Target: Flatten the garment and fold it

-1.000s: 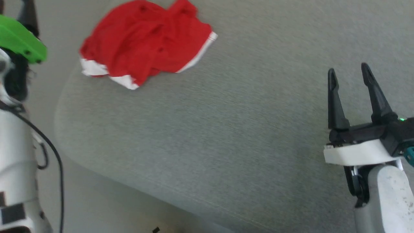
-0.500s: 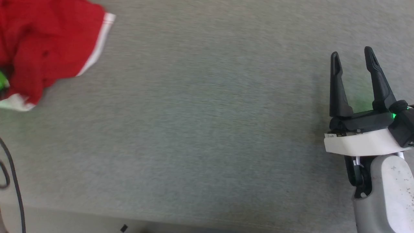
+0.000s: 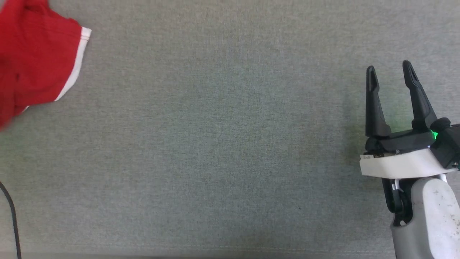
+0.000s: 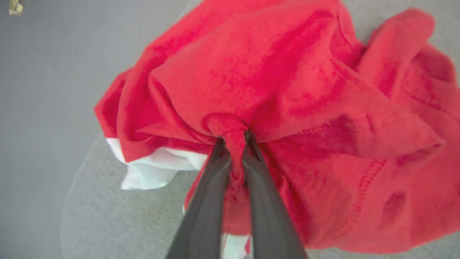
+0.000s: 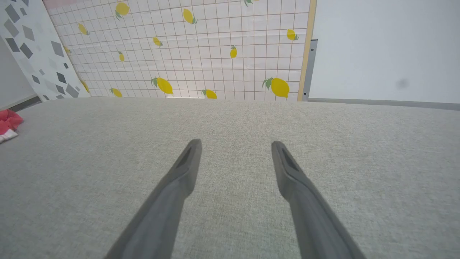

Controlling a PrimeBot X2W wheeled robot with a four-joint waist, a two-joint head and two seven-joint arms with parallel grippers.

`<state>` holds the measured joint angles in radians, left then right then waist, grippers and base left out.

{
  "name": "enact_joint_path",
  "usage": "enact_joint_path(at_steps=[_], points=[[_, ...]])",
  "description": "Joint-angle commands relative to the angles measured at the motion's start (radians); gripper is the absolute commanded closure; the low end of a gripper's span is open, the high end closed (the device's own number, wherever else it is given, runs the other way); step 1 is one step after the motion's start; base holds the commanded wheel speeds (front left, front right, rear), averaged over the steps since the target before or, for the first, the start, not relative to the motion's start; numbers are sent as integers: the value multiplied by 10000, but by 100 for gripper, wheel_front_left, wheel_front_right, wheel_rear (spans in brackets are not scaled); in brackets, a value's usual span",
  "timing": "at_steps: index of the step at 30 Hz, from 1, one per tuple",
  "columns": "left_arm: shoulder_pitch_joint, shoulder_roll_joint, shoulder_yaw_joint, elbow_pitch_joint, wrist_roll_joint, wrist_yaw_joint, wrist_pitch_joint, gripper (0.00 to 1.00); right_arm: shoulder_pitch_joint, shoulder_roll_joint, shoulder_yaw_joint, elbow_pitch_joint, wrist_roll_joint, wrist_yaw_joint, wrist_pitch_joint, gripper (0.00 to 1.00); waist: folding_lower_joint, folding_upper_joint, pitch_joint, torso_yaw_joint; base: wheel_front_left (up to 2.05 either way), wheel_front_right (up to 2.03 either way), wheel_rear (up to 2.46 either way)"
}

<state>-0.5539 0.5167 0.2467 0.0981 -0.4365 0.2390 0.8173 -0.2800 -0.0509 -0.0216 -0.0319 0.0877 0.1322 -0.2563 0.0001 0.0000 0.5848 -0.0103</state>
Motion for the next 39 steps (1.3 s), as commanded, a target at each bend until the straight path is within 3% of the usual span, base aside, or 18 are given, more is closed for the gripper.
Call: enact_joint_path(at_steps=[1, 9, 15, 23, 31, 39], points=[[-116, 107, 3, -53, 334, -113, -964, 100, 144, 7, -35, 30, 0, -15, -54, 0, -1, 0, -701, 237, 0, 0, 0], [-1235, -104, -448, 717, 995, -1167, -6129, 100, 935, 7, -190, 356, -13, -15, -55, 0, -1, 0, -2808, 513, 0, 0, 0], [-2115, -424, -1481, 1292, 1322, -2003, -7889, 100, 1652, 7, -362, 440, 60, -15, -55, 0, -1, 0, -4188, 554, 0, 0, 0], [-2907, -1486, -3120, 1547, 1516, -2858, -8722, 100, 2451, 7, -250, 584, 323, -15, -55, 0, -1, 0, -5362, 120, 0, 0, 0], [-3068, -2669, -4550, 1533, 1364, -3295, -8597, 100, 2572, 7, -52, 552, 220, -15, -55, 0, -1, 0, -5589, -758, 0, 0, 0], [-2621, -3873, -5833, 2062, 1029, -3466, -8215, 100, 2543, 7, 55, 552, 232, -15, -55, 0, -1, 0, -5238, -1704, 0, 0, 0]])
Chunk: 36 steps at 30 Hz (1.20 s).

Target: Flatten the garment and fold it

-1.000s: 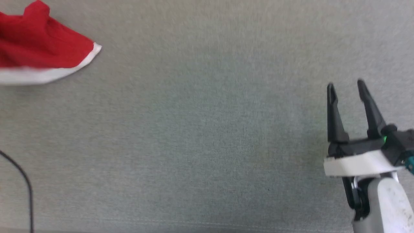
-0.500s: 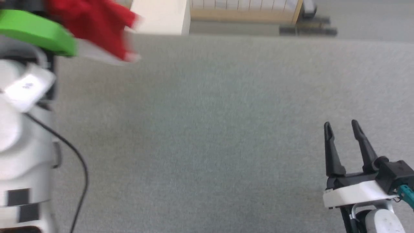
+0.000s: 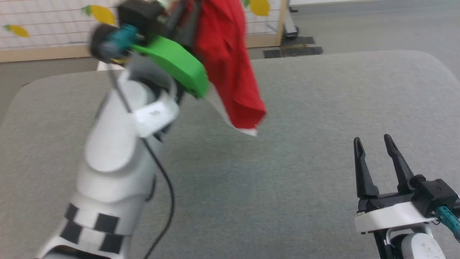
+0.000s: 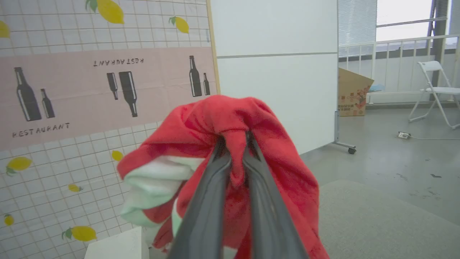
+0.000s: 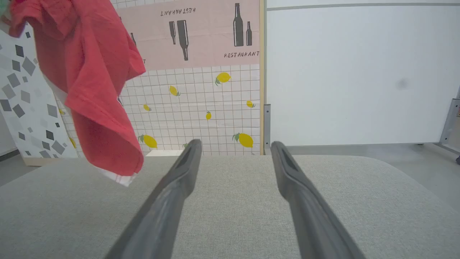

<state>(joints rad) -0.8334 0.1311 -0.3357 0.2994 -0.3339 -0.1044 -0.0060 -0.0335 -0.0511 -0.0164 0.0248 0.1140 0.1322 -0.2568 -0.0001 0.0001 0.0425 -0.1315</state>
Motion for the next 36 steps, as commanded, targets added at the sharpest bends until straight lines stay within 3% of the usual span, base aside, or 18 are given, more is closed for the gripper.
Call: enact_joint_path(at_steps=[1, 8, 15, 20, 21, 22, 27, 36], points=[[280, -110, -224, 234, 40, -41, 115, 100, 52, 9, 19, -18, -24, -15, -49, 0, 1, -1, 260, -611, 0, 0, 0], [1110, -544, -1370, 1996, 0, 28, 1384, 100, -110, 9, 170, -49, 124, -15, -49, 0, 1, -1, 754, -1249, 0, 0, 0], [1900, -716, -2271, 4010, -552, -42, 3968, 100, -228, 9, 399, -17, 333, -15, -49, 0, 1, -1, 1136, -1686, 0, 0, 0], [2200, -756, -2569, 4494, -1247, -167, 5280, 100, -243, 9, 356, 9, 350, -15, -49, 0, 1, -1, 1177, -1721, 0, 0, 0], [2208, -758, -2562, 4439, -1340, -178, 5253, 77, -226, 9, 326, 21, 336, -15, -49, 0, 1, -1, 1149, -1687, 0, 0, 0], [2200, -759, -2510, 4337, -1397, -182, 5072, 0, -210, 9, 310, 31, 322, -15, -49, 0, 1, -1, 1120, -1654, 0, 0, 0], [2258, -740, -1922, 3564, -1632, 20, 3299, 0, -103, 9, 300, 48, 220, -15, -49, 0, 1, -1, 837, -1351, 0, 0, 0], [3020, -319, -659, 1407, -1766, 219, -922, 0, 88, 9, 17, -40, 29, -15, -49, 0, 1, -1, 318, -457, 0, 0, 0]])
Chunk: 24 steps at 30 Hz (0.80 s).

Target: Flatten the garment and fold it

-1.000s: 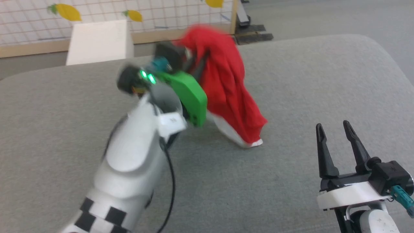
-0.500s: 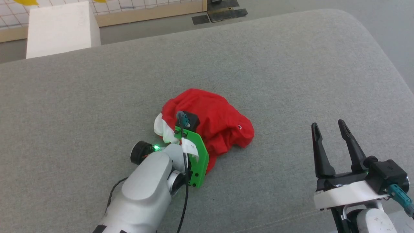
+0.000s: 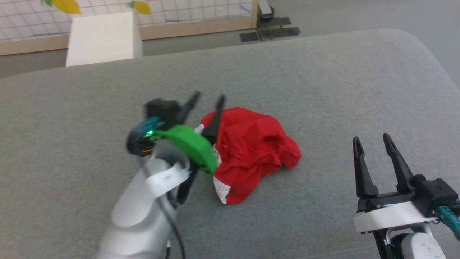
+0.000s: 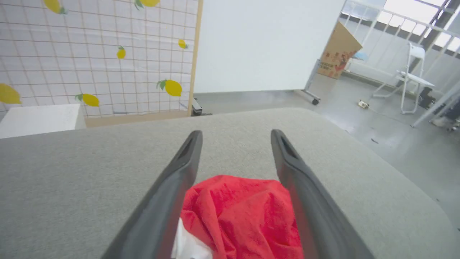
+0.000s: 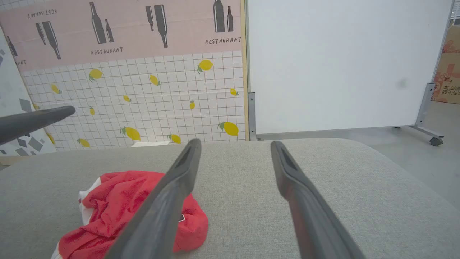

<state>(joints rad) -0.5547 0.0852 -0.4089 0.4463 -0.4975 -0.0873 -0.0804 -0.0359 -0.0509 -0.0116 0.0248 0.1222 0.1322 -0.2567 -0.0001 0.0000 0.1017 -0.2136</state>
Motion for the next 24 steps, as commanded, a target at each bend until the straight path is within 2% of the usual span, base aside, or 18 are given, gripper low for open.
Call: enact_joint_path(at_steps=[1, 5, 12, 24], points=[[372, 229, 198, -229, -115, 67, -571, 0, 132, 7, -57, -57, -74, -15, -51, 0, 1, 0, -312, 439, 0, 0, 0], [1048, 622, 707, -754, -49, 106, -1572, 0, 213, 7, -193, -117, -121, -15, -51, 0, 1, 0, -458, 817, 0, 0, 0], [2351, 1085, 1621, -1689, 537, 190, -1806, 0, 284, 7, -337, -164, -216, -15, -51, 0, 1, 0, -553, 1338, 0, 0, 0], [4504, 458, 3366, -2694, 1490, 63, -1812, 0, 449, 7, -301, -73, -215, -15, -51, 0, 1, 0, -624, 1739, 0, 0, 0]])
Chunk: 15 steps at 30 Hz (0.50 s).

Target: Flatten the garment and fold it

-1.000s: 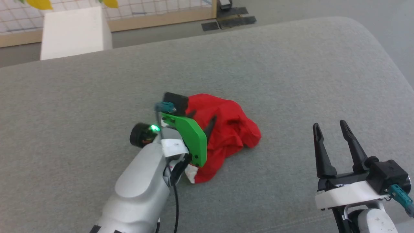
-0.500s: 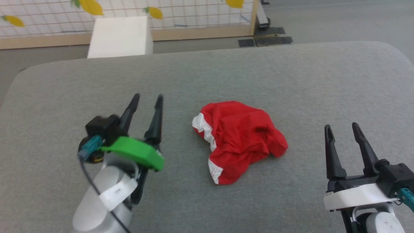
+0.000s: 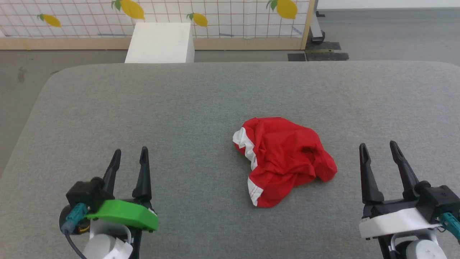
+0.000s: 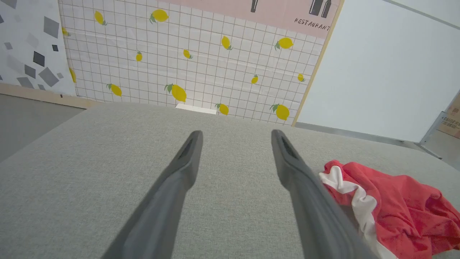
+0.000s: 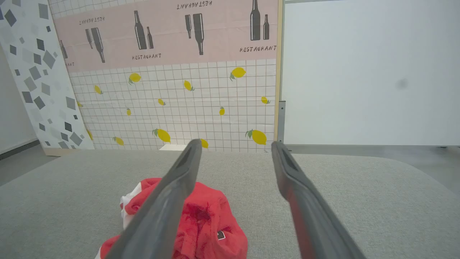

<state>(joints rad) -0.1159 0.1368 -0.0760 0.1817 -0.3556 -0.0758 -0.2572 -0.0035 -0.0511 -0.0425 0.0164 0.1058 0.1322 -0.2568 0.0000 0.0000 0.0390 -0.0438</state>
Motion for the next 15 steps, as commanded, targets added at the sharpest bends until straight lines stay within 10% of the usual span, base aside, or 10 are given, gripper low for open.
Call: enact_joint_path(at_steps=[1, 15], points=[[203, -133, 126, -106, 137, -91, -44, 0, 141, 9, 13, 24, -49, -15, -49, 0, 0, 0, 17, 82, 0, 0, 0], [508, -699, 750, -406, 619, -422, -45, 0, 144, 9, 107, 156, -48, -15, -49, 0, 0, 0, 31, 283, 0, 0, 0]])
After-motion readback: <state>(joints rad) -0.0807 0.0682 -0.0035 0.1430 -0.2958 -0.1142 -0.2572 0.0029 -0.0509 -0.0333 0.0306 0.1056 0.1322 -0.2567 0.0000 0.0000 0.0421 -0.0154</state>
